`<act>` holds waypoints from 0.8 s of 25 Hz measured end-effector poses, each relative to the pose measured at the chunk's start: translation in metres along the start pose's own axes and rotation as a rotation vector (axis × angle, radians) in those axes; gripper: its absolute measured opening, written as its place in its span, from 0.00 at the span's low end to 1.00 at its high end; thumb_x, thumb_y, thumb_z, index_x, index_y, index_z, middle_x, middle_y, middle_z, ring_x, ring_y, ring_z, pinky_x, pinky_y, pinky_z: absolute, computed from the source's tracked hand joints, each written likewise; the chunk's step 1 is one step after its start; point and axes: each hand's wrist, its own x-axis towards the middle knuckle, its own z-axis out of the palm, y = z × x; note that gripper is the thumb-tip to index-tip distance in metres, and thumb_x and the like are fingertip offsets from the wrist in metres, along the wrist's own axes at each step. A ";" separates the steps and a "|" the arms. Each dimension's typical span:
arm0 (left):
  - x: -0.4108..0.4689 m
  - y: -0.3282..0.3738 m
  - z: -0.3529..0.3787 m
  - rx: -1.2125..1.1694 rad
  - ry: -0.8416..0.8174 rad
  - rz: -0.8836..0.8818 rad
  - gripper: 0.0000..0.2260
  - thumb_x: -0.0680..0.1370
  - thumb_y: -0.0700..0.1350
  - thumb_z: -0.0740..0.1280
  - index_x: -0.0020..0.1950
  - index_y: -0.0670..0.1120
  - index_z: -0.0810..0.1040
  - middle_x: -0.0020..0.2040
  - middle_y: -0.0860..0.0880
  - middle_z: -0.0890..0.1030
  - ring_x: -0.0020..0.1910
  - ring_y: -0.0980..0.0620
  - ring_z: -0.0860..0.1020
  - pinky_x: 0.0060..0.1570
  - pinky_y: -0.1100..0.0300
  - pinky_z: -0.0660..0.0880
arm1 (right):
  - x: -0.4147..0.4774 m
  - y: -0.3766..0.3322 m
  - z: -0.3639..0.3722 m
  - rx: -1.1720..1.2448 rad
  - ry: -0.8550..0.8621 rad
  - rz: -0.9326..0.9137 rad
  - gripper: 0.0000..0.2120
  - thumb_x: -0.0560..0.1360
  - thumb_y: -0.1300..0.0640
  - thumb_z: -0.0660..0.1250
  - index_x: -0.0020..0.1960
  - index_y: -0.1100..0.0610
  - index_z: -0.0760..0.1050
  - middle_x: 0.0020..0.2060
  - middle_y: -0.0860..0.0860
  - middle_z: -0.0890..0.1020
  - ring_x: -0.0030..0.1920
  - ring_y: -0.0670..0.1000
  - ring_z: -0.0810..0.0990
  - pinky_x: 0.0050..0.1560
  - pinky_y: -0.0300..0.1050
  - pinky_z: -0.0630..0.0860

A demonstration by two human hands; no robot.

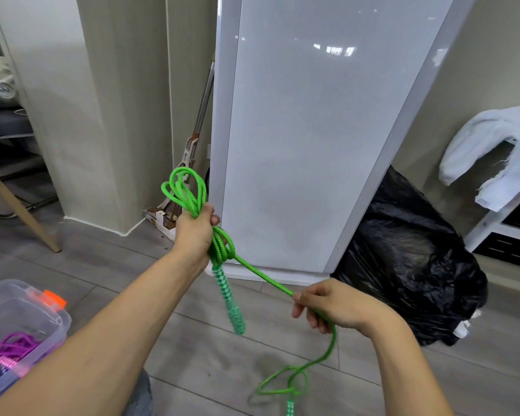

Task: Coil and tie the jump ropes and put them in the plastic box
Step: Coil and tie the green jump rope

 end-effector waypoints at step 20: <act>-0.065 -0.009 0.018 0.895 -0.840 0.308 0.08 0.83 0.48 0.62 0.44 0.50 0.73 0.35 0.53 0.78 0.34 0.55 0.80 0.38 0.62 0.76 | 0.020 -0.021 0.020 0.029 0.574 -0.291 0.08 0.77 0.48 0.70 0.42 0.51 0.81 0.29 0.48 0.79 0.27 0.43 0.72 0.33 0.41 0.69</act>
